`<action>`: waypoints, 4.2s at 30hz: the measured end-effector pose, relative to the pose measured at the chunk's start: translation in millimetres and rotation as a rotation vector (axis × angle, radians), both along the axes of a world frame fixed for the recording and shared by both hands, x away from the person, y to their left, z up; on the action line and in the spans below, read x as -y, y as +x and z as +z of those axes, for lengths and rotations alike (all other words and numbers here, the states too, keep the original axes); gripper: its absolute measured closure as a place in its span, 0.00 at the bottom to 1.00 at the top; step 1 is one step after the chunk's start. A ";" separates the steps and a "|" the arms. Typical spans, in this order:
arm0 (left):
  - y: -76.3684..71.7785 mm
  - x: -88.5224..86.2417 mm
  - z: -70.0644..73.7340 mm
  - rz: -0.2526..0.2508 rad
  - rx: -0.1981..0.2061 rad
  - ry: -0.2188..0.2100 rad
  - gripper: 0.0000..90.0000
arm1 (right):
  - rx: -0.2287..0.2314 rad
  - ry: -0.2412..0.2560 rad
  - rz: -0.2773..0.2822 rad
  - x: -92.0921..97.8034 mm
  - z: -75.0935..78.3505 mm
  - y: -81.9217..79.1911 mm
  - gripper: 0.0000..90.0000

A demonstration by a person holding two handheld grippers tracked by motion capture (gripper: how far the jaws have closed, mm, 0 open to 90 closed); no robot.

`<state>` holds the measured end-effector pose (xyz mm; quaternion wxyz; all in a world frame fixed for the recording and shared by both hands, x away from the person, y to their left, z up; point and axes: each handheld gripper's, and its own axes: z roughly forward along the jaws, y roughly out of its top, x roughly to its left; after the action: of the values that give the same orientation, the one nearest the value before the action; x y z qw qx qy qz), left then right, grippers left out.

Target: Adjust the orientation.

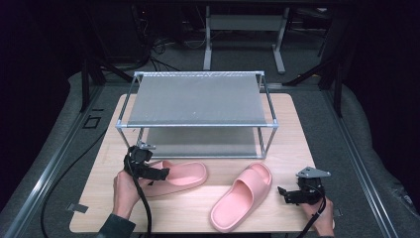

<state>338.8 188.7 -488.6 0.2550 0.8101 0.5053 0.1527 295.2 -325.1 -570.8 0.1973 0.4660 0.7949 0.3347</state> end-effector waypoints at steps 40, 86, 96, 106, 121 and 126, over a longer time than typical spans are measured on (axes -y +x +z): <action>-22.0 -28.0 -9.4 -0.024 -0.109 0.046 0.27 | 0.008 -0.001 -0.008 0.1 0.0 -0.4 0.04; -28.9 -36.7 -12.8 -0.199 -0.100 0.038 0.59 | 0.007 0.006 -0.011 0.5 0.2 -0.8 0.05; -21.7 -38.9 -21.3 -0.169 -0.124 0.075 0.68 | 0.008 0.006 -0.010 0.6 0.2 -0.8 0.05; 2.8 -32.2 -15.1 -0.360 -0.146 0.186 0.83 | 0.008 0.006 -0.011 0.6 0.2 -0.5 0.06; 34.3 -26.2 -12.7 -0.509 -0.223 0.208 0.81 | 0.009 0.008 -0.013 0.6 0.2 -0.9 0.06; 35.9 -23.6 -13.5 -0.405 -0.267 0.215 0.85 | 0.009 0.008 -0.012 0.6 0.2 -0.8 0.06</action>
<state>374.6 212.3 -502.1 0.1239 0.9303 0.3426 0.0431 294.3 -325.7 -570.6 0.2012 0.4701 0.7898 0.3388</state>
